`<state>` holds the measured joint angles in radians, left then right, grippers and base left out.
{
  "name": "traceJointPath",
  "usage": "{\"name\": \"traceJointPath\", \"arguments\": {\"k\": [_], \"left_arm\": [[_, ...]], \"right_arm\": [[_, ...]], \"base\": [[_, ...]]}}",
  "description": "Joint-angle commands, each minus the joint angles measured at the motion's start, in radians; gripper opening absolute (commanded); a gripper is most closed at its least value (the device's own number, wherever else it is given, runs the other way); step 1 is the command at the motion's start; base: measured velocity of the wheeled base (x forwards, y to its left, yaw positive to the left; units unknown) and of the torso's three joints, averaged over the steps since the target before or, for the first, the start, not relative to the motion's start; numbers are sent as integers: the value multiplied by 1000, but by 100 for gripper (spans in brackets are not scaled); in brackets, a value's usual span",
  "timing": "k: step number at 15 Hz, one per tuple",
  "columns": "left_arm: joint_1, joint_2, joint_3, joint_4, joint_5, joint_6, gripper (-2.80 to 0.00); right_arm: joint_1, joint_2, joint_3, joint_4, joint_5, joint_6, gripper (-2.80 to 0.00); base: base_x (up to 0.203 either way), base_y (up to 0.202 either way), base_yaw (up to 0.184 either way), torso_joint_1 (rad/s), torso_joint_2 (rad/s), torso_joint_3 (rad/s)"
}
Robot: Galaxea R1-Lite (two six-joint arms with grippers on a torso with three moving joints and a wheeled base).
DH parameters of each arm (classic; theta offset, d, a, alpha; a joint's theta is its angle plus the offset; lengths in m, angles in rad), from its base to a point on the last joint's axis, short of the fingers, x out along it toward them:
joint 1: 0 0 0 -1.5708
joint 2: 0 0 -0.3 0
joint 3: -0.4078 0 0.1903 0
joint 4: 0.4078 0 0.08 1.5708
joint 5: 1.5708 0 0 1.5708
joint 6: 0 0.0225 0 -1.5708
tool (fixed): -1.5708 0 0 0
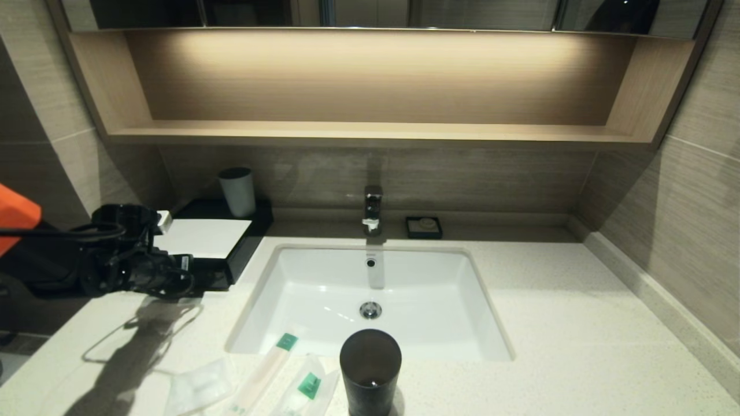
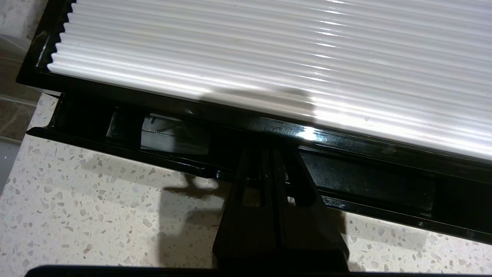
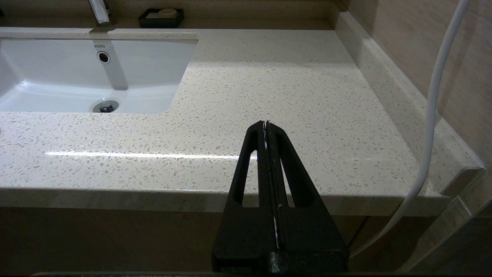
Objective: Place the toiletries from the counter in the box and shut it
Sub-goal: Open the drawer
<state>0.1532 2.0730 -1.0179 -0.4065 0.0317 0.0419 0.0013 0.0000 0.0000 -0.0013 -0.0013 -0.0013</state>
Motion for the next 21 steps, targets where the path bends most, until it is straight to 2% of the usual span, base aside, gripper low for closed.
{"name": "traceJointPath", "arguments": {"k": [1,6,21], "left_arm": [[0,-1,-24,20,1,0,-280],[0,2,-35,50,4,1,-280],[1,2,-176,336,3,1,-280]], "right_arm": [[0,0,2,0,0,0,-280],[0,0,2,0,0,0,-280],[0,-1,0,0,0,0,-280]], "base": [[0,0,0,0,0,0],[0,0,0,0,0,0],[0,0,0,0,0,0]]}}
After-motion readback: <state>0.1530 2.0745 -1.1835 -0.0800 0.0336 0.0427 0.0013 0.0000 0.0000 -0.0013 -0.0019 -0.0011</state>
